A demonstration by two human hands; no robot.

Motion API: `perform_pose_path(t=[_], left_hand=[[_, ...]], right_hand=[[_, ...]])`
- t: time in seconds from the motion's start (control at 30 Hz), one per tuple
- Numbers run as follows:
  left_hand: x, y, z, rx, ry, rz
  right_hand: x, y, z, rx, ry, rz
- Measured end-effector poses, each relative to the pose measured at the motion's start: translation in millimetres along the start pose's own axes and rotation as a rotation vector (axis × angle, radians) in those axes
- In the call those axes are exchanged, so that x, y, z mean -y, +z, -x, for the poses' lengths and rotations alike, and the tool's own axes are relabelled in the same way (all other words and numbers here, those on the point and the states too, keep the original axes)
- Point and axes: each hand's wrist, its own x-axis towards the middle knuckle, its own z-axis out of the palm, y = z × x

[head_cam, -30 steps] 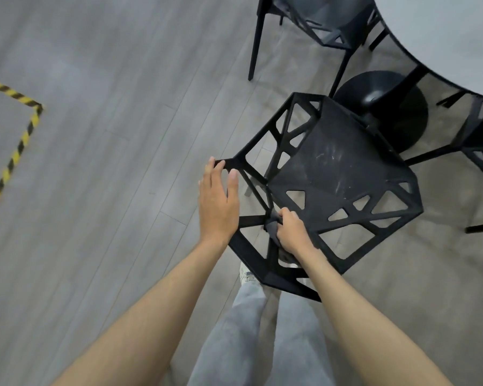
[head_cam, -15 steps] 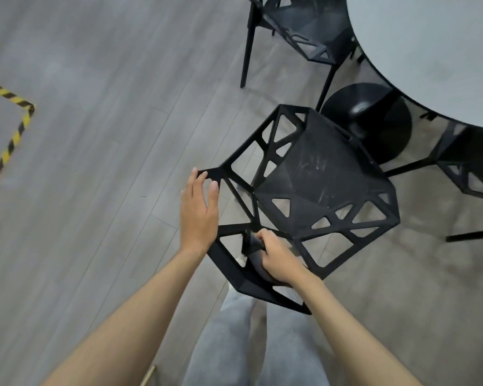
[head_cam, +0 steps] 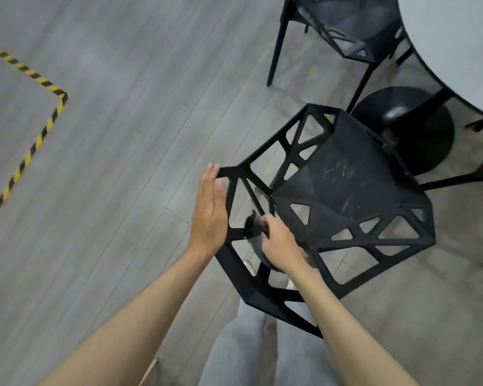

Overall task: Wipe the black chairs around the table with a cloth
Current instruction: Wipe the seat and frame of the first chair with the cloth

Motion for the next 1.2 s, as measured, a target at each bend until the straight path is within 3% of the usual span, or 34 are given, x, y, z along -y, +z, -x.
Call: perform_pose_path(t=[0.1,0.23,0.43,0.53,0.7,0.8,0.97,1.13,1.2], left_hand=[[-8,-2,2,0.013,0.008,0.027],[-10,-5,2,0.054,0.004,0.063],[-2,-2,1,0.033,-0.011,0.118],[2,0,-1,-0.009,0.003,0.037],[5,4,1,-0.097,-0.030,0.015],[3,4,2,-0.128,-0.041,0.025],[-1,3,5,-0.185,-0.081,0.115],[1,1,6,-0.192,-0.101,0.199],[3,1,6,-0.179,-0.108,0.225]], right_hand=[[33,13,20,0.022,-0.241,-0.063],[37,23,28,0.028,-0.330,-0.181],[-12,11,-20,-0.020,-0.061,0.020],[-24,10,-44,-0.032,0.006,0.080],[-18,25,-56,-0.260,0.143,0.172],[-18,22,-47,-0.331,0.222,-0.003],[-1,-18,-7,-0.481,0.195,-0.408],[34,17,29,-0.107,-0.154,-0.429],[36,29,36,-0.069,-0.258,-0.396]])
